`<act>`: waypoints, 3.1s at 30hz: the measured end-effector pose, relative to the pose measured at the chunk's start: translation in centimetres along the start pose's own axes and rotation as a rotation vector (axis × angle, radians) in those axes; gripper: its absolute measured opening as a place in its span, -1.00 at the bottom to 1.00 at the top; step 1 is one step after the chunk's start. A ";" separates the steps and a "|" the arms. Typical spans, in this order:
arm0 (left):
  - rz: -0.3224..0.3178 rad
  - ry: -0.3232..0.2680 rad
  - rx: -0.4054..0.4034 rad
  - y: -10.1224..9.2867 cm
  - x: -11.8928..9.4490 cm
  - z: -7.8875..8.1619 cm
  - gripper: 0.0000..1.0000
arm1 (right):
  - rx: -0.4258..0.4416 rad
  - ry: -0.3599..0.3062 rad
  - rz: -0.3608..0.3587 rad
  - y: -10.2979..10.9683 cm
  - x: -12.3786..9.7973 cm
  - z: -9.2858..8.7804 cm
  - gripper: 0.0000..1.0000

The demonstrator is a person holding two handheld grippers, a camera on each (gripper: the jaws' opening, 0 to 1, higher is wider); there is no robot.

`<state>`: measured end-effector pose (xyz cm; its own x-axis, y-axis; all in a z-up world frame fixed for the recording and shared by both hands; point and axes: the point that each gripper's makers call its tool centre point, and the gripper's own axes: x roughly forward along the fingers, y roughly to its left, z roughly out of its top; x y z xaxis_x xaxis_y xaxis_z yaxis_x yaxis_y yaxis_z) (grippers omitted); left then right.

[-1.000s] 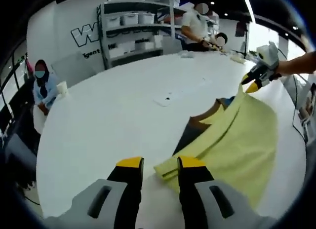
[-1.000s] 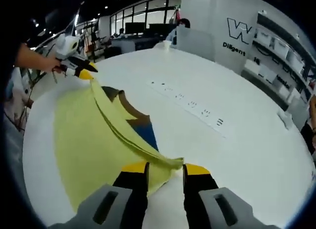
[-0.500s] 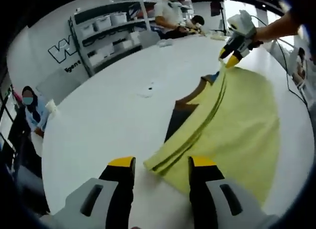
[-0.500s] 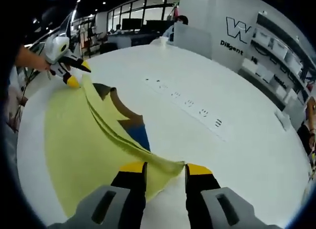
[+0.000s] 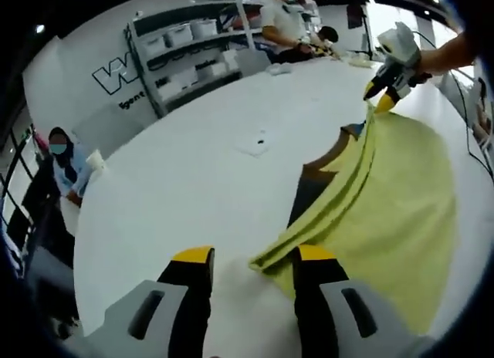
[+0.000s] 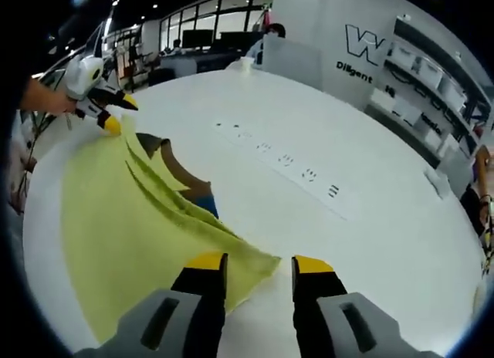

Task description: Fold the garment on the visible template until the final outline fits inside the template.

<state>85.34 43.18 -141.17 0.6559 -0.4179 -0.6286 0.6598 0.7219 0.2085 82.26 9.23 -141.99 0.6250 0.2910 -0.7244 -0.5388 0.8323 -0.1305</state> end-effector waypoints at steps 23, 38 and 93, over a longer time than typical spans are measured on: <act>0.006 -0.020 -0.065 0.7 -0.3 1.5 -0.02 | 0.026 -0.007 -0.003 -0.4 -1.0 0.1 -0.36; -0.010 -0.032 -0.094 0.9 -1.9 1.6 0.12 | 0.058 -0.033 0.028 0.7 -2.2 0.0 -0.19; -0.098 -0.014 -0.207 -6.6 -9.5 -3.4 0.44 | 0.132 -0.099 0.122 7.2 -8.7 -4.7 -0.11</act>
<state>73.49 44.24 -139.14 0.5985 -0.4984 -0.6272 0.6326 0.7744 -0.0118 70.29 10.47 -139.77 0.6156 0.4324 -0.6589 -0.5392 0.8408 0.0481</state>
